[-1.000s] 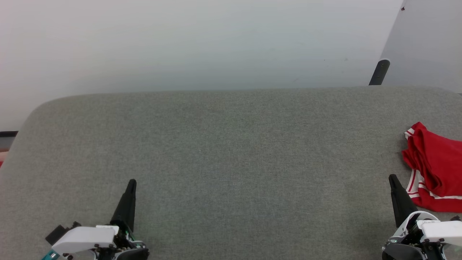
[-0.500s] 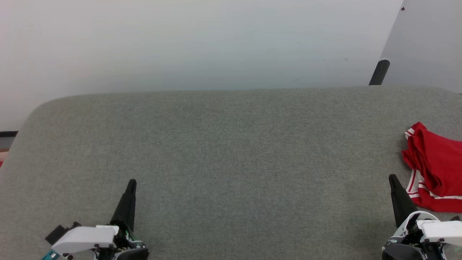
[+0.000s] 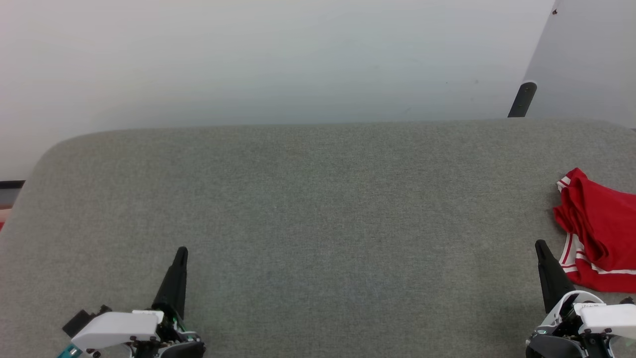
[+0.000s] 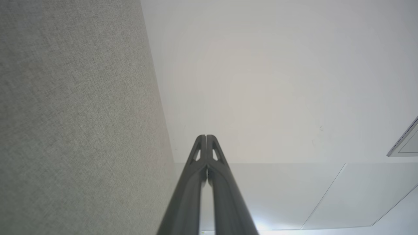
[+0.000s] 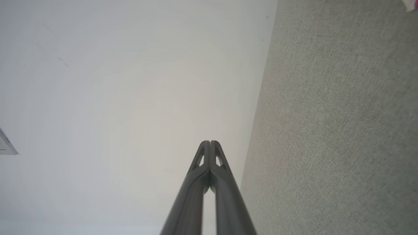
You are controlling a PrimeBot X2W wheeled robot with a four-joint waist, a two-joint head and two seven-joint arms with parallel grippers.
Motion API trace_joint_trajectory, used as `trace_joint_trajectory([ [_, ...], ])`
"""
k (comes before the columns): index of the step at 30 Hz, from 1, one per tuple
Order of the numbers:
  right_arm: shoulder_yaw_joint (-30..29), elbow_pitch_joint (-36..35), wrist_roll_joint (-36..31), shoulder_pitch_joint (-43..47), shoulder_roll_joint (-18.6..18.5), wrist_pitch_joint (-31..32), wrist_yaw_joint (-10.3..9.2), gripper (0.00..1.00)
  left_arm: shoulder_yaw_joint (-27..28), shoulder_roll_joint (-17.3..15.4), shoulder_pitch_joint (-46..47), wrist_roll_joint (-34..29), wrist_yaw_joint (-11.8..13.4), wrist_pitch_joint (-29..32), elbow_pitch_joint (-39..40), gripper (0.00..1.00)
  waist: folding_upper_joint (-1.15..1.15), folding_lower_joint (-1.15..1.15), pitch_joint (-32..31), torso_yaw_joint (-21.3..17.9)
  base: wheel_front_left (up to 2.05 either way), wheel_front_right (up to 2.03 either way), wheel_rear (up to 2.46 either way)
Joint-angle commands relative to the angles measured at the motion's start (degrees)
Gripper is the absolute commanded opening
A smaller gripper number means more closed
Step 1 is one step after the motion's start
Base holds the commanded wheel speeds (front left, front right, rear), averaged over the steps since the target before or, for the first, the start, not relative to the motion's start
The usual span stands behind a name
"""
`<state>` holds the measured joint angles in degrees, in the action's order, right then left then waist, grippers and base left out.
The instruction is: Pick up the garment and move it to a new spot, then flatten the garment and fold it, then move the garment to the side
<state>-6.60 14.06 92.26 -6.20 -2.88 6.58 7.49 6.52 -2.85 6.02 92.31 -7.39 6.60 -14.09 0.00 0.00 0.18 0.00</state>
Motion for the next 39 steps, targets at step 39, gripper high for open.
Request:
trace_joint_trajectory([
  [39, 0.0, -0.1, 0.3, -0.1, 0.1, 0.1, 0.0, 0.0, 0.0, 0.0, 0.5, 0.2, -0.2, 0.1, 0.1, 0.0, 0.0, 0.0, 0.0, 0.0, 0.0, 0.0, 0.0],
])
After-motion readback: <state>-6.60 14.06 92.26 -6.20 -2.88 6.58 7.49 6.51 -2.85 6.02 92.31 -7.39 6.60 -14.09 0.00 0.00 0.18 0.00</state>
